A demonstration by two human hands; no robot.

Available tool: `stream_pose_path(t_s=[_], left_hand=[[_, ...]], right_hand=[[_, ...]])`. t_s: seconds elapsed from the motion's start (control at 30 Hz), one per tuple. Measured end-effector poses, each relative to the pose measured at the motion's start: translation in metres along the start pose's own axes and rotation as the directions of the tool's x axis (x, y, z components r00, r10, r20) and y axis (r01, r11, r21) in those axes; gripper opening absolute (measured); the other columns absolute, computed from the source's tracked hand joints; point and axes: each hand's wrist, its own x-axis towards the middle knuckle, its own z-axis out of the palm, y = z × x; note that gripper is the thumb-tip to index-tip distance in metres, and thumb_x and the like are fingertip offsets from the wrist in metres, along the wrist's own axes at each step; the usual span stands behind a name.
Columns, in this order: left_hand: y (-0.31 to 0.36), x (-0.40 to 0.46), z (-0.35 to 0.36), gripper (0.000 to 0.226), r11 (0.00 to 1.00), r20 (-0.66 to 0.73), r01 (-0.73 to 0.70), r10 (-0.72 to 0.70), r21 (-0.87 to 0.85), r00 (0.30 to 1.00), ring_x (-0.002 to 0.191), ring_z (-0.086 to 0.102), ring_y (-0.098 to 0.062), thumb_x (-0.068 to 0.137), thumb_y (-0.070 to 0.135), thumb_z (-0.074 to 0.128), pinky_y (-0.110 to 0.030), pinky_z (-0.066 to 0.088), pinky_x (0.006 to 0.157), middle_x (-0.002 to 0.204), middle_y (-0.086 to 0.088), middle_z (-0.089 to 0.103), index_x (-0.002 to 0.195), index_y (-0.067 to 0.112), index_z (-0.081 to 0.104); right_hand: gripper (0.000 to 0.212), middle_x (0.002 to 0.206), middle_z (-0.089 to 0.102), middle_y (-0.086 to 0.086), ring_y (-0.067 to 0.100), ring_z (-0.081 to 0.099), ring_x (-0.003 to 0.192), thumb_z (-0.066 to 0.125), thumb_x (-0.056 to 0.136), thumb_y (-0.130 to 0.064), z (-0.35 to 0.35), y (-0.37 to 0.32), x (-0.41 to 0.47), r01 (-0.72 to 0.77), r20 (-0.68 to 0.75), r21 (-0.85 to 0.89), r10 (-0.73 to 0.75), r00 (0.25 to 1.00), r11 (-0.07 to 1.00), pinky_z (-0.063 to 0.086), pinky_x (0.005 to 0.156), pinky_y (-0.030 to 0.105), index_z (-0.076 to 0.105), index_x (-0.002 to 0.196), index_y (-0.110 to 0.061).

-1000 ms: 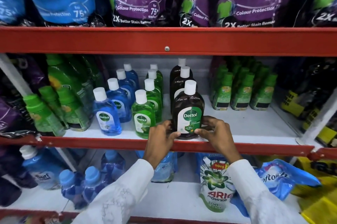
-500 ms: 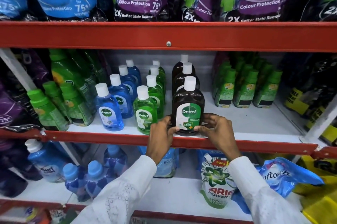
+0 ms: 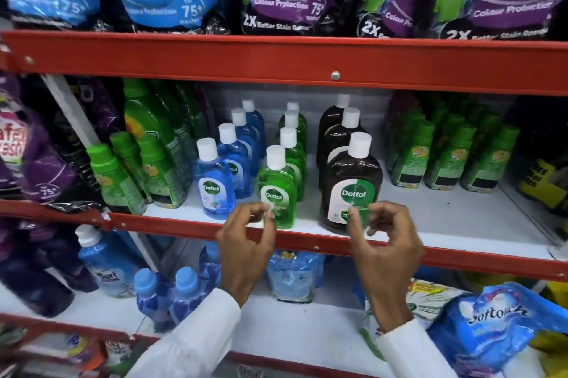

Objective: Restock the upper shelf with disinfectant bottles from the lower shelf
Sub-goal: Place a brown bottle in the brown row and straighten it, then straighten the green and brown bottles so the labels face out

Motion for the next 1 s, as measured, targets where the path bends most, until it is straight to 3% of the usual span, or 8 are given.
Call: stream_pose_path(t_s=[0.07,0.2,0.27,0.37,0.47,0.63,0.87,1.0], left_hand=[[-0.013,0.011,-0.007,0.027,0.998,0.033,0.062,-0.063,0.011,0.997,0.094,0.063,-0.008,0.080,0.016,0.063,-0.015,0.047,0.087,0.105,0.000,0.067,0.107,0.016,0.063],[-0.044,0.026,-0.003,0.059,0.986,0.276,0.106,-0.139,0.130,0.951,0.112,0.060,-0.023,0.079,0.024,0.058,-0.040,0.050,0.100,0.128,-0.012,0.060,0.134,0.008,0.044],[-0.050,0.032,0.000,0.051,0.991,0.375,0.102,-0.129,0.092,0.918,0.103,0.065,-0.007,0.084,0.023,0.063,-0.035,0.054,0.095,0.120,-0.010,0.068,0.130,0.009,0.047],[-0.056,0.039,0.004,0.037,0.996,0.402,0.068,-0.086,0.060,0.912,0.084,0.059,0.019,0.084,0.019,0.072,-0.008,0.050,0.084,0.105,-0.002,0.075,0.117,0.014,0.059],[-0.057,0.037,0.008,0.037,0.993,0.398,0.118,-0.098,-0.025,0.912,0.086,0.067,0.008,0.081,0.022,0.077,-0.019,0.056,0.083,0.101,0.002,0.074,0.114,0.015,0.062],[-0.056,0.037,0.013,0.037,0.981,0.415,0.168,-0.112,-0.102,0.903,0.080,0.063,0.018,0.079,0.013,0.078,-0.002,0.048,0.071,0.095,0.009,0.068,0.113,0.010,0.064],[-0.058,0.039,0.012,0.037,0.990,0.411,0.119,-0.079,-0.074,0.908,0.089,0.064,0.013,0.080,0.023,0.078,-0.008,0.051,0.080,0.105,0.003,0.074,0.114,0.017,0.065],[-0.051,0.036,0.005,0.049,0.974,0.437,0.181,-0.105,-0.136,0.893,0.088,0.062,0.016,0.080,0.022,0.078,-0.006,0.049,0.081,0.112,0.005,0.068,0.124,0.012,0.059]], right_hand=[[0.020,0.085,0.071,-0.001,0.014,0.068,0.073,0.078,0.083,-0.013,0.029,-0.007,-0.009,0.004,0.184,0.021,-0.008,0.983,1.000,0.058,0.070,0.030,0.066,0.098,-0.021],[0.041,0.113,0.076,0.006,0.019,0.072,0.101,0.074,0.087,-0.019,0.078,0.006,-0.017,-0.002,0.471,-0.074,0.037,0.882,0.997,0.057,0.093,0.037,0.062,0.126,-0.013],[0.041,0.114,0.076,0.010,0.024,0.072,0.104,0.072,0.089,-0.023,0.090,0.014,-0.016,0.015,0.515,-0.124,0.051,0.856,0.992,0.056,0.093,0.038,0.061,0.127,-0.010],[0.033,0.108,0.078,0.010,0.026,0.074,0.100,0.069,0.092,-0.020,0.095,0.020,-0.013,-0.002,0.526,-0.172,0.094,0.845,0.985,0.057,0.089,0.039,0.064,0.122,-0.009],[0.023,0.103,0.079,0.010,0.024,0.075,0.094,0.067,0.093,-0.012,0.094,0.023,-0.010,-0.034,0.488,-0.175,0.116,0.865,0.984,0.059,0.085,0.041,0.067,0.116,-0.008],[0.023,0.101,0.079,0.011,0.026,0.075,0.092,0.065,0.094,-0.011,0.096,0.026,-0.012,-0.029,0.450,-0.198,0.117,0.885,0.980,0.059,0.084,0.040,0.066,0.117,-0.007],[0.025,0.102,0.078,0.016,0.029,0.075,0.093,0.065,0.093,-0.007,0.097,0.021,-0.015,-0.035,0.400,-0.235,0.130,0.907,0.971,0.058,0.086,0.037,0.066,0.118,-0.004],[0.034,0.110,0.077,0.009,0.020,0.074,0.096,0.070,0.090,-0.009,0.093,0.016,-0.017,-0.115,0.357,-0.187,0.177,0.917,0.976,0.059,0.093,0.036,0.066,0.123,-0.005]])
